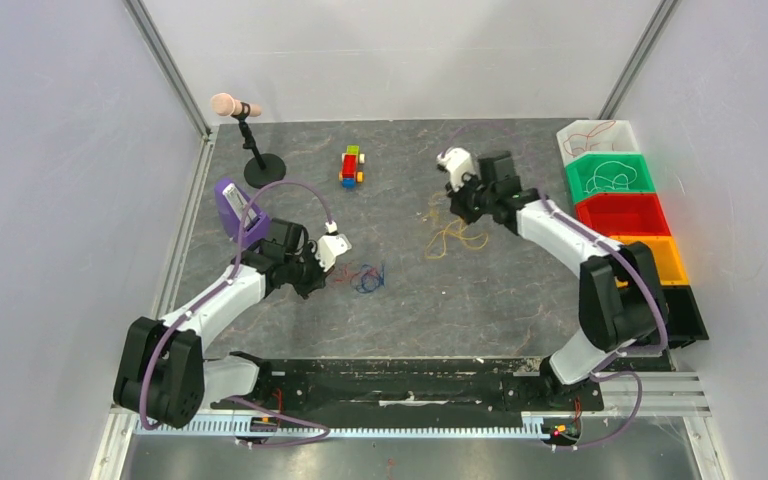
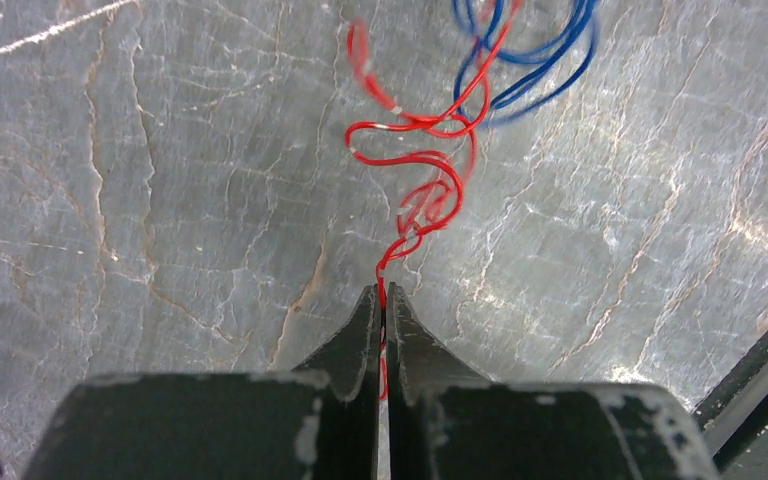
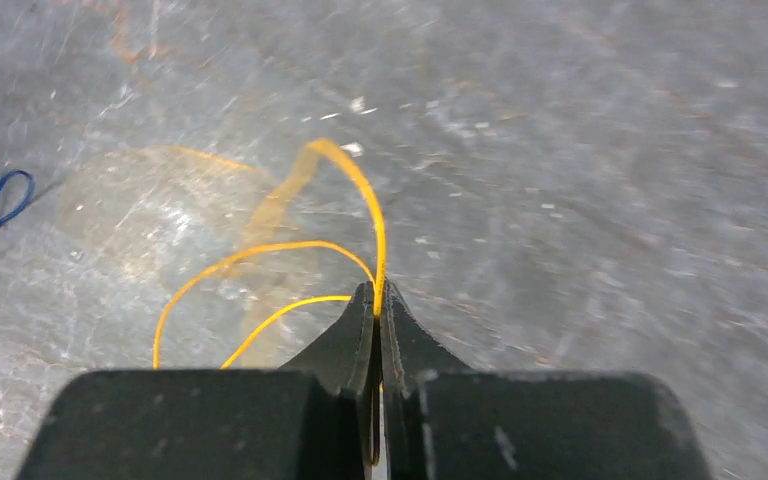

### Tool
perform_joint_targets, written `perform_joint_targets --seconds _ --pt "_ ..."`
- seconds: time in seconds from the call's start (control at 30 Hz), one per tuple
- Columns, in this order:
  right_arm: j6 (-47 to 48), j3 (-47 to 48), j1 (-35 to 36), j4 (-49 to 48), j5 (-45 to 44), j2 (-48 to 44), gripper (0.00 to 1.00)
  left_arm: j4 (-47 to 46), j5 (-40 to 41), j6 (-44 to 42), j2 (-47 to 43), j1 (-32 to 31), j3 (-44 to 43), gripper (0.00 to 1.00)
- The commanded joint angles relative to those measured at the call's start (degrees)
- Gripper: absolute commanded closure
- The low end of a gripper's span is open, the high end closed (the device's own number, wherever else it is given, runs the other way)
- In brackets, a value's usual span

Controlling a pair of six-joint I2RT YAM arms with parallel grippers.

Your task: Untangle the cables

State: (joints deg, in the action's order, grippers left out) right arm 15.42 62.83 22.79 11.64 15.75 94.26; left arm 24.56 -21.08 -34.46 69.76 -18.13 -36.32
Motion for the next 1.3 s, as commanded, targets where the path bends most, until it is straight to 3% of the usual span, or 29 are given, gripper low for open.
perform_joint_targets --seconds 0.0,0.27,0.3,0.4,0.53,0.83,1.0,1.27 --pt "0.6 5.5 -4.4 3.2 4.1 -5.1 1.00 0.8 0.8 -4.1 0.5 0.8 0.2 0.98" --pt "0.0 19.5 -13.2 9.1 9.0 -10.2 1.00 0.2 1.3 -5.3 2.2 1.1 -0.2 0.95" --pt "0.1 21.4 -13.9 10.7 9.9 -10.7 1.00 0.4 0.6 -4.9 1.9 1.1 -0.6 0.88" --pt "0.6 24.9 -16.7 12.9 10.9 -13.2 1.00 1.2 -2.1 -3.6 0.6 1.1 -2.2 0.52" --pt "4.2 30.2 -22.2 20.7 12.4 -14.6 1.00 1.3 -4.4 -1.1 -0.6 1.0 -5.2 0.30" --pt "19.1 33.7 -41.5 39.7 18.2 -14.0 1.00 0.7 -5.3 3.8 0.0 0.9 -10.4 0.26" --pt "27.7 34.6 -51.9 43.9 20.8 -10.5 1.00 0.2 -6.8 5.3 -0.4 0.8 -10.8 0.25" --pt "39.3 41.3 -57.2 46.3 24.5 0.3 1.00 -1.2 -6.9 8.4 -2.3 0.8 -9.8 0.24"
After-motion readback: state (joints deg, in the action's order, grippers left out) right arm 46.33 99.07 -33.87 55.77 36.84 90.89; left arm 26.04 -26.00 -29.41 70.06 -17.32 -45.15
